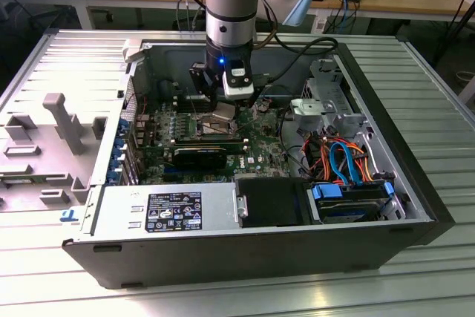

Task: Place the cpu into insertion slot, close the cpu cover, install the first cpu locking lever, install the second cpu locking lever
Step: 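Place the cpu into insertion slot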

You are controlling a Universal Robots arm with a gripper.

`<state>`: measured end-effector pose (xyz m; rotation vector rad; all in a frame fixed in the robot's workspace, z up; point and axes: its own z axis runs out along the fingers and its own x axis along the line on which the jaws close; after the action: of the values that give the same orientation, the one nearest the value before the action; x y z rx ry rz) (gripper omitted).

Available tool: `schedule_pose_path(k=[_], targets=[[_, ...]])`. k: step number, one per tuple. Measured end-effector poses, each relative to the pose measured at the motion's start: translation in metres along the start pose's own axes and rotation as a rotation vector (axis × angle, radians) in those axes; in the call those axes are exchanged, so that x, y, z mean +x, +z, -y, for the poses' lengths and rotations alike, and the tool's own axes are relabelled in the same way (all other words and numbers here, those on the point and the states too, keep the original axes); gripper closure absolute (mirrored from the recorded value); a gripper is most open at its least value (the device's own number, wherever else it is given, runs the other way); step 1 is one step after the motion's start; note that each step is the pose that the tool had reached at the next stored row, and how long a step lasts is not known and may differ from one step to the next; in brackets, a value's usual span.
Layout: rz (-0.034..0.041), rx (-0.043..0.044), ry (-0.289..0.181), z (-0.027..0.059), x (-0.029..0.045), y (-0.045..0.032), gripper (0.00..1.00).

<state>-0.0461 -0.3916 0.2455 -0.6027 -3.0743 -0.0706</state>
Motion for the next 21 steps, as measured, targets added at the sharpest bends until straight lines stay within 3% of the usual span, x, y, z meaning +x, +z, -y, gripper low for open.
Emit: schedule_pose_path(k=[10,21], targets=[[0.0012,-0.0006,0.026,0.0,-0.0001,0.0001,0.45],[0.0049,-0.0003,0.1,0.0001,-0.0001,0.0002,0.45]])
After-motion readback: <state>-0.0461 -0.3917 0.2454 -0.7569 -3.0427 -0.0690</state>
